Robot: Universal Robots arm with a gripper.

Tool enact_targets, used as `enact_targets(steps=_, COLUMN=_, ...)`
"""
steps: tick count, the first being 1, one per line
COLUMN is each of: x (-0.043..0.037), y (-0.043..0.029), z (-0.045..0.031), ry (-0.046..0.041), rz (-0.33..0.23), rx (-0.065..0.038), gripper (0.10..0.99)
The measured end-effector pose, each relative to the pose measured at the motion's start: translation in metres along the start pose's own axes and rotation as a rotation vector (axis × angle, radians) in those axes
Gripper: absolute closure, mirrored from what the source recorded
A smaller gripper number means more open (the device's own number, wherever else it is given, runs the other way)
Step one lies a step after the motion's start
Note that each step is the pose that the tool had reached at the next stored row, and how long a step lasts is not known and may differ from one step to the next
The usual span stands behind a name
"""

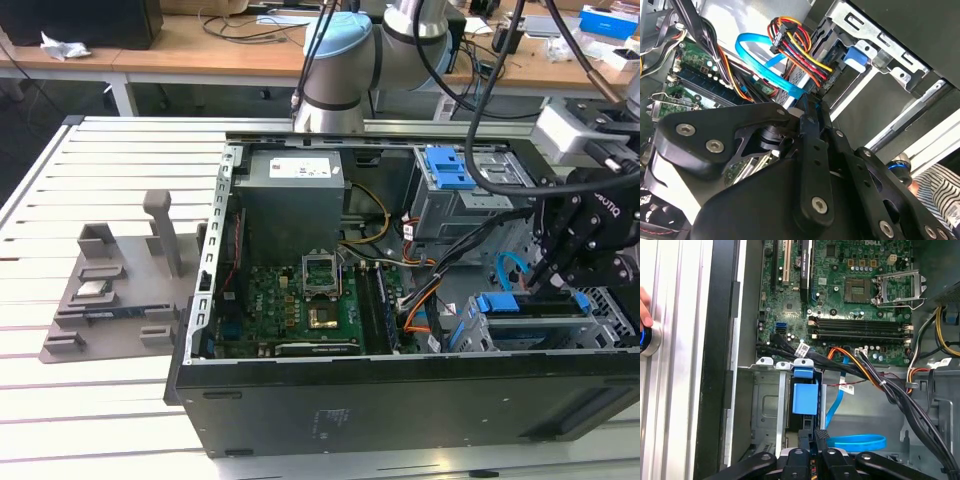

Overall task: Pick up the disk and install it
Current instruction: 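Insert the second disk wire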

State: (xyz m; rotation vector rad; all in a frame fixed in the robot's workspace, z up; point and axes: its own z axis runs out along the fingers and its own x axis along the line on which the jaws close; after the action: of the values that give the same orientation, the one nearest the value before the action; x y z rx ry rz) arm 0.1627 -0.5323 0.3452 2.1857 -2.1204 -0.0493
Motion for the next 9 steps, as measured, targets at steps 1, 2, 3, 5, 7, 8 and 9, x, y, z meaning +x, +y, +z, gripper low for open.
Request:
enact_targets(steps=1, x=0.0000, y=-0.0001, z=0.0005, ry=-0.0023, rz=0.000, rx=0.000, gripper=0.925)
enact_targets(steps=2, x=0.0000, y=-0.0001, z=0.0006, ry=-0.0045, rz=0.000, rx=0.000, gripper=0.925)
enact_targets(steps=3, x=-0.0001, y=-0.0001, z=0.0007, ry=-0.0051, rz=-0.001, rx=0.000, gripper=0.925)
enact_targets(steps=5, x=0.0000, y=-0.0001, z=0.0004, ry=-0.0056, rz=-0.001, rx=0.001, gripper=0.925)
enact_targets(steps=7, x=0.0000, y=0.0001, z=-0.0007, ry=-0.0054, rz=0.000, rx=0.001, gripper=0.925)
enact_targets(steps=8, x=0.0001, y=0.0002, z=-0.0019, ry=-0.0055, rz=-0.001, rx=0.001, gripper=0.925)
enact_targets(steps=9, x=0.0000, y=0.0001, z=-0.0014, ry=-0.0114, rz=-0.001, rx=0.001, gripper=0.925)
